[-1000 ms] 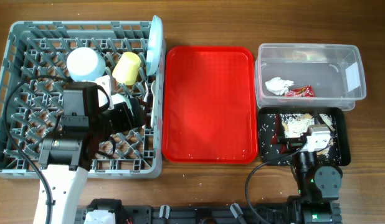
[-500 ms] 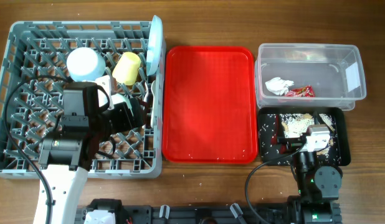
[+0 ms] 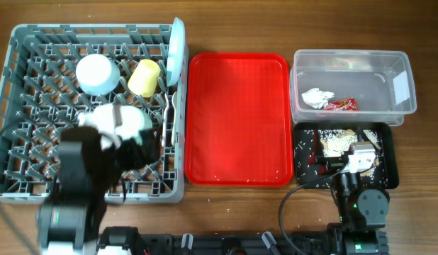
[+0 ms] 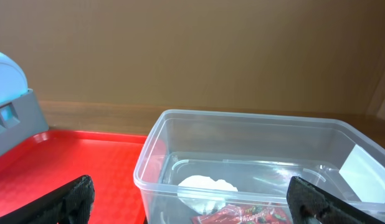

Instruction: Sort waste into correct bins and load items into the dishwasher rack

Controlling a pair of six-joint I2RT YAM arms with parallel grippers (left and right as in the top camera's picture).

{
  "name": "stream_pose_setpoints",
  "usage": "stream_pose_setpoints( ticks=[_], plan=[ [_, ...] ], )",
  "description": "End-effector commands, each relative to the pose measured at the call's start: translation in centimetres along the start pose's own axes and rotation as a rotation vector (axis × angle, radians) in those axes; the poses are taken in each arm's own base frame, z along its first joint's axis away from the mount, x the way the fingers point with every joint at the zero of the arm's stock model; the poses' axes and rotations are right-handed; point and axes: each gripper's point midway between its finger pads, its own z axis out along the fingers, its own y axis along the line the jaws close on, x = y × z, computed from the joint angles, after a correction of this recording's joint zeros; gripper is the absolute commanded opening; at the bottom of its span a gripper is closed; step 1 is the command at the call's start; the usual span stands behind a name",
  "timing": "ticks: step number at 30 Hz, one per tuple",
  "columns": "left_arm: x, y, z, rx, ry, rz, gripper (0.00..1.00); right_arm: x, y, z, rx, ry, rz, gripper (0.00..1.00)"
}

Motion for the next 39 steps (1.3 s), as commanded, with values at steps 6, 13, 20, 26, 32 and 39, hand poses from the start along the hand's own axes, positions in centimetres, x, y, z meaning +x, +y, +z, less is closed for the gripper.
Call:
stream_pose_setpoints(
  ticks=[6,13,20,26,32,39],
  plan=[
    [3.9,4.7,-2.6,-0.082,-0.271,-0.023,1.0,-0.2,0.4,-0.1,-0.023,-0.012,-0.019,1.0],
    [-2.3,1.3,-3.8,0.134,-0.705,0.122,1.0,-0.2,0.4,-0.1,-0.023,-0.012,-0.019,1.0],
    [-4.0,-0.1,-4.2,0.291,-0.943,0.136,1.0,-0.2,0.4,-0.1,-0.023,-0.012,-0.019,1.0],
    [-3.9,3.2,-2.9,0.162,-1.005,0.053,1.0,-0.2,0.4,-0.1,-0.023,-0.012,-0.019,1.0],
    [-3.1,5.3,-1.3,0.071,-0.963,0.004,1.0,-0.2,0.4,-0.1,-0.023,-0.012,-0.019,1.0],
    [0.4,9.5,2.6,-0.152,-0.759,-0.013,1.0,-0.2,0.4,0.0,-0.023,-0.009,-0.018,1.0]
  ],
)
